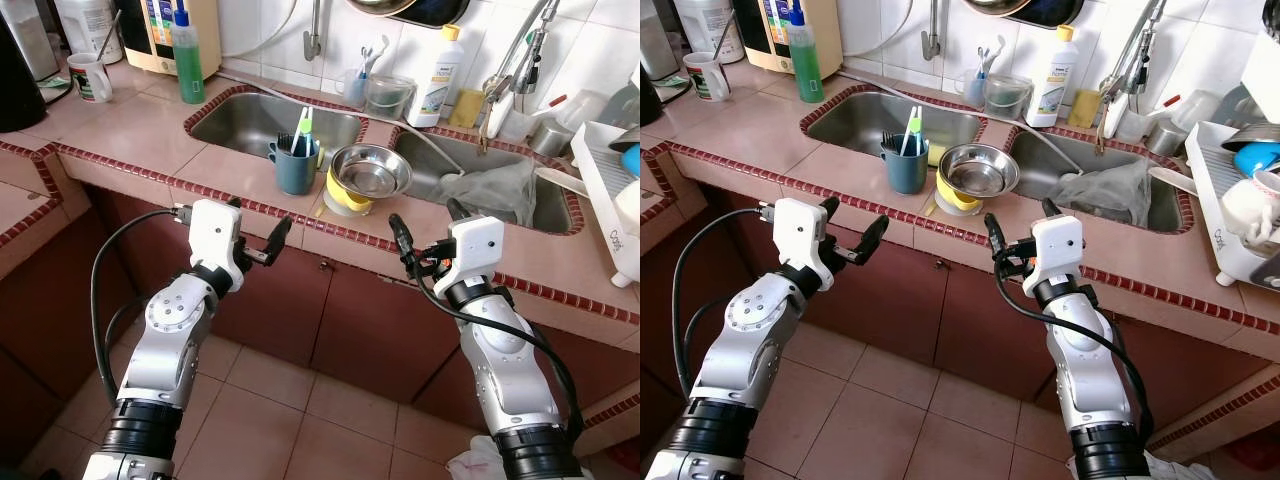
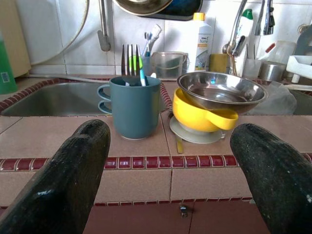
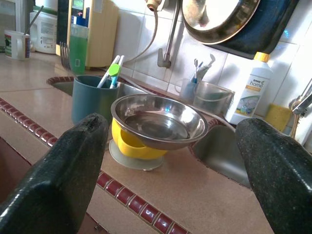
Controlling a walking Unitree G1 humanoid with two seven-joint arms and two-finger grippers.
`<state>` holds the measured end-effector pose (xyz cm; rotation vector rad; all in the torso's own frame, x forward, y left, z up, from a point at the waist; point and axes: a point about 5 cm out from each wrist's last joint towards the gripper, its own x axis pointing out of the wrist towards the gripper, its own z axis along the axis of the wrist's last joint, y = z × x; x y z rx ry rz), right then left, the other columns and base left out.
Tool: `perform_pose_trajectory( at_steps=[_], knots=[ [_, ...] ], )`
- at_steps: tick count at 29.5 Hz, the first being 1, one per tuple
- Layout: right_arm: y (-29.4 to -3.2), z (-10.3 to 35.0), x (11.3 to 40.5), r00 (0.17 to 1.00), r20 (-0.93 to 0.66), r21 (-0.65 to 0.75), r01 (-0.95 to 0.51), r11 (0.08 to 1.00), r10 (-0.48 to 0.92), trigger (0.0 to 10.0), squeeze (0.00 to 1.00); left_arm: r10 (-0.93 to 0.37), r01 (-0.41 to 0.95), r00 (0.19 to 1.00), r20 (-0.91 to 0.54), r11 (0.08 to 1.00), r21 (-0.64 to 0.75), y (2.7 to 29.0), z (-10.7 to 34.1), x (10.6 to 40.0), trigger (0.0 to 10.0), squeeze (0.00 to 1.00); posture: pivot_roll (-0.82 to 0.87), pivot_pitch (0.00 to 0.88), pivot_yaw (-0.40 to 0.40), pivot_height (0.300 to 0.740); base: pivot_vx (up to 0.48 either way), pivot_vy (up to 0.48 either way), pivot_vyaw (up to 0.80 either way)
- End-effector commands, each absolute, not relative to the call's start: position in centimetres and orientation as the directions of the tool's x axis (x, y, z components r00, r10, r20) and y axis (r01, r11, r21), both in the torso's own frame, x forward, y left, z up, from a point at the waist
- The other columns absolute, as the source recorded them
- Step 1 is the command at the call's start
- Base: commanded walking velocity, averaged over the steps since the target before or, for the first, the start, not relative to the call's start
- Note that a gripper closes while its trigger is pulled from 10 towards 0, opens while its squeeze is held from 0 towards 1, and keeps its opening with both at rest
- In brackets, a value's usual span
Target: Kitchen organization
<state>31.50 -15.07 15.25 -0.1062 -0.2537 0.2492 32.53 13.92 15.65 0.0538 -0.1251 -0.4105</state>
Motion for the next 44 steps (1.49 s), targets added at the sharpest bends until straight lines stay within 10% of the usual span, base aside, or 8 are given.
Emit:
perform_pose_trajectory(
  at_steps=[1,44],
  knots=[
    [-15.37,15.77,31.71,0.936,0.251,-0.15,-0.216,0.965,0.248,10.0,0.0,-0.406,0.398,0.905,0.13,0.913,0.085,13.63,16.03,32.38,10.0,0.0,0.02,0.0,-0.077,0.74,0.0,0.0,0.0],
    [-14.82,15.97,31.47,0.92,0.28,-0.134,-0.245,0.96,0.274,10.0,0.0,-0.426,0.421,0.9,0.097,0.905,0.065,13.26,15.3,31.93,10.0,0.0,0.02,0.0,-0.085,0.74,0.0,0.03,0.0]
  ],
)
